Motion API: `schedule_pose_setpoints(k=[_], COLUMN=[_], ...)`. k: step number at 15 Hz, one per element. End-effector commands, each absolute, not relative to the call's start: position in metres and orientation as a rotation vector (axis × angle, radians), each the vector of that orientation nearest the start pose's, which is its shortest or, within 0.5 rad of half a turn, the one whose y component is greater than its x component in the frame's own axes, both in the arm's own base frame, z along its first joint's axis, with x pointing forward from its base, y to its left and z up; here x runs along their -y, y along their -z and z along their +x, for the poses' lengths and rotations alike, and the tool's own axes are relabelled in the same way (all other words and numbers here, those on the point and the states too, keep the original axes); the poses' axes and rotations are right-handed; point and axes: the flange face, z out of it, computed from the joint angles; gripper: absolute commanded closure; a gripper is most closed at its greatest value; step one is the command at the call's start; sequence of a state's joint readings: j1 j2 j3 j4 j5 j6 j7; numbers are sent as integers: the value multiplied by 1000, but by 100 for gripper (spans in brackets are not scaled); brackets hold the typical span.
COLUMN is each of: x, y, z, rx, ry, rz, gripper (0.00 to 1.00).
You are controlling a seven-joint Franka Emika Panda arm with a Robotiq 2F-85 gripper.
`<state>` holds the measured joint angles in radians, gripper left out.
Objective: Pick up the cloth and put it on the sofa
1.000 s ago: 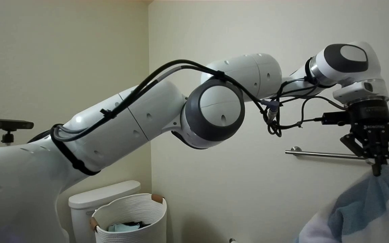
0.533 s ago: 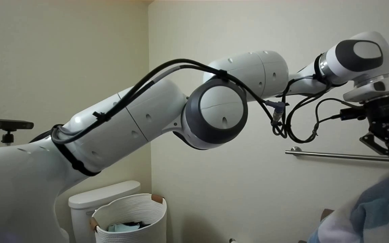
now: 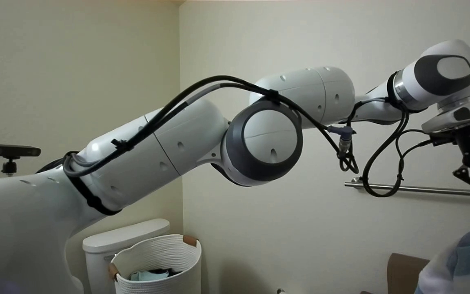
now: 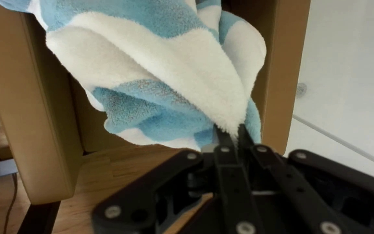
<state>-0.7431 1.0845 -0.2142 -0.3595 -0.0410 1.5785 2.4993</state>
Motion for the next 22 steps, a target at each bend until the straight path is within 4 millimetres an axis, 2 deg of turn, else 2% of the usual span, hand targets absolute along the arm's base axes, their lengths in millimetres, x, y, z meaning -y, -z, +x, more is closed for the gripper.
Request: schedule_pose_setpoints(k=[1,7,8,11,12,13,18,20,22], x=[583,576,583,587,589,589,589,585,572], y=[-458,-456,-460,-464,-466,-466,-477,-478,-475], z=[537,544,536,532,529,528,528,531,539], rx=[-3079,-3064,-3061,-3049,-3047,-3045,-3023,-3031,-3076], ry=[458,453,451,446,446,450,500,498,460], rz=[434,483,475,493,511,517,540,541,508], gripper=[93,93,93,93,67,66,36,23,10])
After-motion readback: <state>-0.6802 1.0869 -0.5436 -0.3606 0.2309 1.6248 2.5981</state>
